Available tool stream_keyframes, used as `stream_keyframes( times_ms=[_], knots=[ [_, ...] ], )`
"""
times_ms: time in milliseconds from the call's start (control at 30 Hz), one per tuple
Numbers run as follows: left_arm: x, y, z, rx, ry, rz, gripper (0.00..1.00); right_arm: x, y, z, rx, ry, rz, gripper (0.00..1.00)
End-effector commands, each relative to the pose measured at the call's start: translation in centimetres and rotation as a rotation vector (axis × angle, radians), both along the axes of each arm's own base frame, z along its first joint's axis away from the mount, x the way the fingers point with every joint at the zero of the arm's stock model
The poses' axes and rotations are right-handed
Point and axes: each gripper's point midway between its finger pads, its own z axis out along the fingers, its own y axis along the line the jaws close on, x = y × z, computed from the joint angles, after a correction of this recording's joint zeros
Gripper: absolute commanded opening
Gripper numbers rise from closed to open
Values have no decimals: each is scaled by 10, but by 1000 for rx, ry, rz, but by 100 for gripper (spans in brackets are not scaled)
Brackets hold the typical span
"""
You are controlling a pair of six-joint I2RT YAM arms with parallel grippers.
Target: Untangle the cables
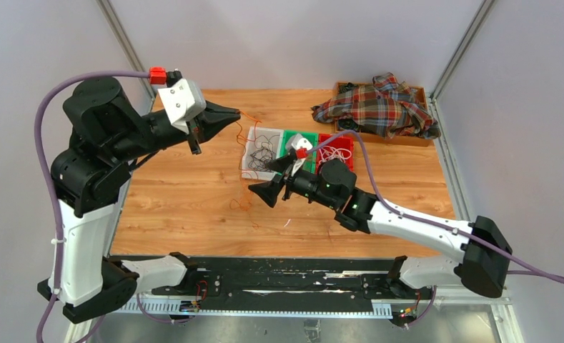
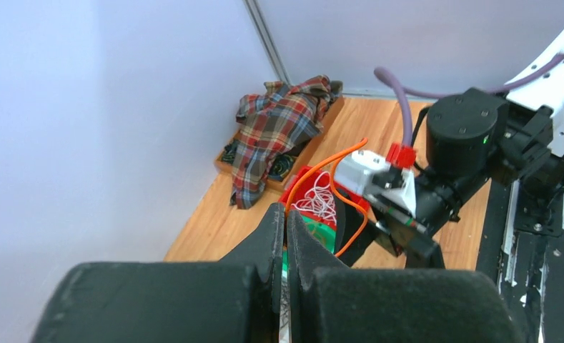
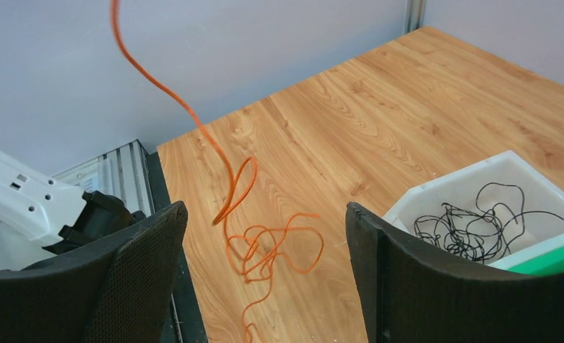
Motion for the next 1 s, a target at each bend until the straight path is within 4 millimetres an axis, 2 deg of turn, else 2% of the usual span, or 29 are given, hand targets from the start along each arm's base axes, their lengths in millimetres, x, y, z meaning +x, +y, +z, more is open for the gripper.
stream_keyframes(
  times_ms=[0,200,400,633,867,967],
  knots=[
    [-6,0,18,-29,-44,-11,0,-3,18,17,68,-63,49,81],
    [-15,6,35,-57,-88,-13,0,2,36,11,72,-71,66,82],
    [-20,9,52,-84,-124,-13,0,2,51,-11,60,6,98,60],
    [-26,16,85,-123,-221,6,0,5,67,-67,54,129,106,44],
    [-21,41,131,-218,-383,152,0,9,70,-132,14,256,71,35],
    [-15,61,156,-308,-475,268,0,8,64,-155,1,292,48,35]
  ],
)
